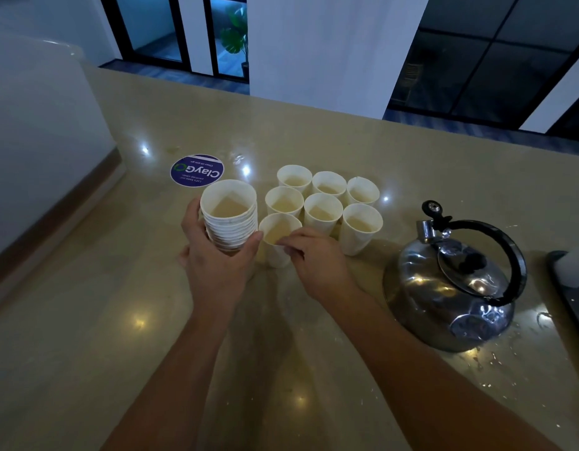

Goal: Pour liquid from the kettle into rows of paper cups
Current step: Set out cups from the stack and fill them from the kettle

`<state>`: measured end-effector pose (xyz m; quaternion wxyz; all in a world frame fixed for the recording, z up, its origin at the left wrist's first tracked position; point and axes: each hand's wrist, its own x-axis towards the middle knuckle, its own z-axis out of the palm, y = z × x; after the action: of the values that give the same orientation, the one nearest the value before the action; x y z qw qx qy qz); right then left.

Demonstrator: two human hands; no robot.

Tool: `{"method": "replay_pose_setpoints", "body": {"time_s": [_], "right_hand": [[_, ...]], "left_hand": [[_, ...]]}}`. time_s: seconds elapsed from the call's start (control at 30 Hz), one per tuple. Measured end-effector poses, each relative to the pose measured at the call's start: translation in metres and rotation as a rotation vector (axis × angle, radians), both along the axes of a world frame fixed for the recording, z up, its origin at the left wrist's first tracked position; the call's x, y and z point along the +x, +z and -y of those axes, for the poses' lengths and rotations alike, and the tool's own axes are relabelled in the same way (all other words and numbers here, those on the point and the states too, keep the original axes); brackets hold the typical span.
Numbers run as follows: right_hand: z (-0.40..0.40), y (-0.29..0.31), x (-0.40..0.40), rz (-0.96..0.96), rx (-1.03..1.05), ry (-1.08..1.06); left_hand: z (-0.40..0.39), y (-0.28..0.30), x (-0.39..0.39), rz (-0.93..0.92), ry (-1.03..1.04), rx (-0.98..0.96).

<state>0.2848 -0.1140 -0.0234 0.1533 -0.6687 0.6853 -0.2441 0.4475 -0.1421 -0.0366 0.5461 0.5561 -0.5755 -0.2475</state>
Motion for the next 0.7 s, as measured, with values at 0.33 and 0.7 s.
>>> {"method": "replay_pose_setpoints", "body": {"time_s": [0.33, 0.7], "right_hand": [[-0.011, 0.011, -0.005, 0.131, -0.030, -0.013], [-0.080, 0.089, -0.088, 0.312, -0.439, -0.410]], "left_hand": [[-0.008, 0.003, -0.005, -0.014, 0.067, -0.033], [-0.081, 0.053, -0.084, 0.047, -0.274, -0.541]]}}
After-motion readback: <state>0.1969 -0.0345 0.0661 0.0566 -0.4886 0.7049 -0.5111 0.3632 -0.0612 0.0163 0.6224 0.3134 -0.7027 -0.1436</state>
